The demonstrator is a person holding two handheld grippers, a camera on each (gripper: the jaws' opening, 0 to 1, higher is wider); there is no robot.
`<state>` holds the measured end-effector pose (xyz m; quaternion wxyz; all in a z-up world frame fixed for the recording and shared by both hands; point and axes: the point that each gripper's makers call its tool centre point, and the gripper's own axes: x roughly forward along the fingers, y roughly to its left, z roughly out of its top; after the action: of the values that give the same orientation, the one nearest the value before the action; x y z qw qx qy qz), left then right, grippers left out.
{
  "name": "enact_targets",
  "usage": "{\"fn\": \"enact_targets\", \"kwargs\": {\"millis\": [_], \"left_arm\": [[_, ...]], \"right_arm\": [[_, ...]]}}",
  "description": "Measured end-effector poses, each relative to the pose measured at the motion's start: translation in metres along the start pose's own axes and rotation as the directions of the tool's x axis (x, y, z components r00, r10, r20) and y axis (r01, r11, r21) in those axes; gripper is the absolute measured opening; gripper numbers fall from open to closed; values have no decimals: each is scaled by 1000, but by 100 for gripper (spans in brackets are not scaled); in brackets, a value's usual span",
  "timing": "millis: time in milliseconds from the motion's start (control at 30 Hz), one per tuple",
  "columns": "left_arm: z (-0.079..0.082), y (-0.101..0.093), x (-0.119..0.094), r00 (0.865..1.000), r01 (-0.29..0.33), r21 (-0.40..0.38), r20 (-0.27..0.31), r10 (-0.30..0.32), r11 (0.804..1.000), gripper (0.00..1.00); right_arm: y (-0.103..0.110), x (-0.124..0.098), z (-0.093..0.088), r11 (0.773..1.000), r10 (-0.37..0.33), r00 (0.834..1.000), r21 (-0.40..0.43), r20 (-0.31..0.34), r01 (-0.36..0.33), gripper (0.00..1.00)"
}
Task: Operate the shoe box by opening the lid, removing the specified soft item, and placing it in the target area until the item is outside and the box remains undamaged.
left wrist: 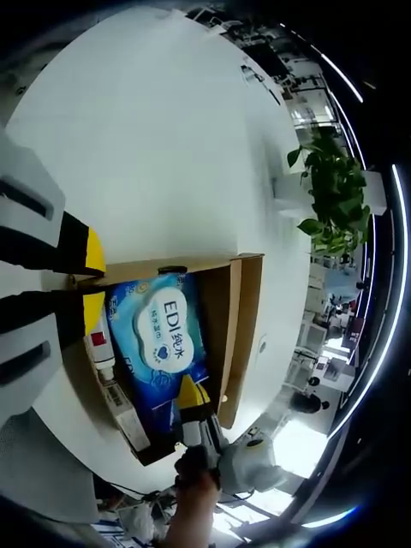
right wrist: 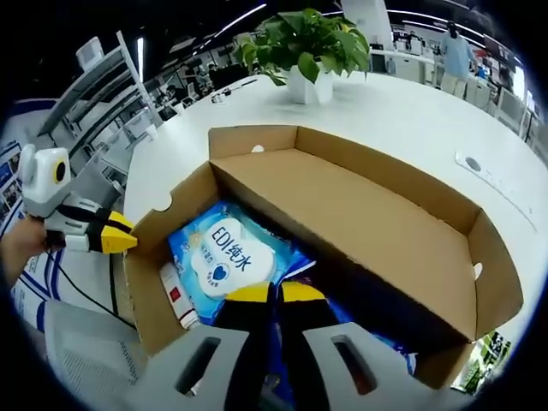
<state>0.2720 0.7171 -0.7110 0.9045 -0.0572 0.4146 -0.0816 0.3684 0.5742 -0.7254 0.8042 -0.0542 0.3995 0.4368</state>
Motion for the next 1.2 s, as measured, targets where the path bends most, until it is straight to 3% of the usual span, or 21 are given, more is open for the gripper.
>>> {"fn": "enact_targets", "kwargs": {"millis": [333,700,1000,1200], "left_arm": [[0,0,0,1000,-8,18,-6,8,1000,5],[1,-3,-1,999,-13,52,-30,15,999,6],[26,-21,-12,1000,-14,115,23,12,993,12],[36,-36,-4,999,21,152,20,-25,988,14]], "right_arm": [[1,-17,11,999,-35,998,-28,56,37,0],[-8,-43,11,998,-69,993,-4,101,69,0],[-16,-59,3,996,-93,989,18,117,91,0],[-26,-65,-6,993,-108,988,55,109,102,0]]}}
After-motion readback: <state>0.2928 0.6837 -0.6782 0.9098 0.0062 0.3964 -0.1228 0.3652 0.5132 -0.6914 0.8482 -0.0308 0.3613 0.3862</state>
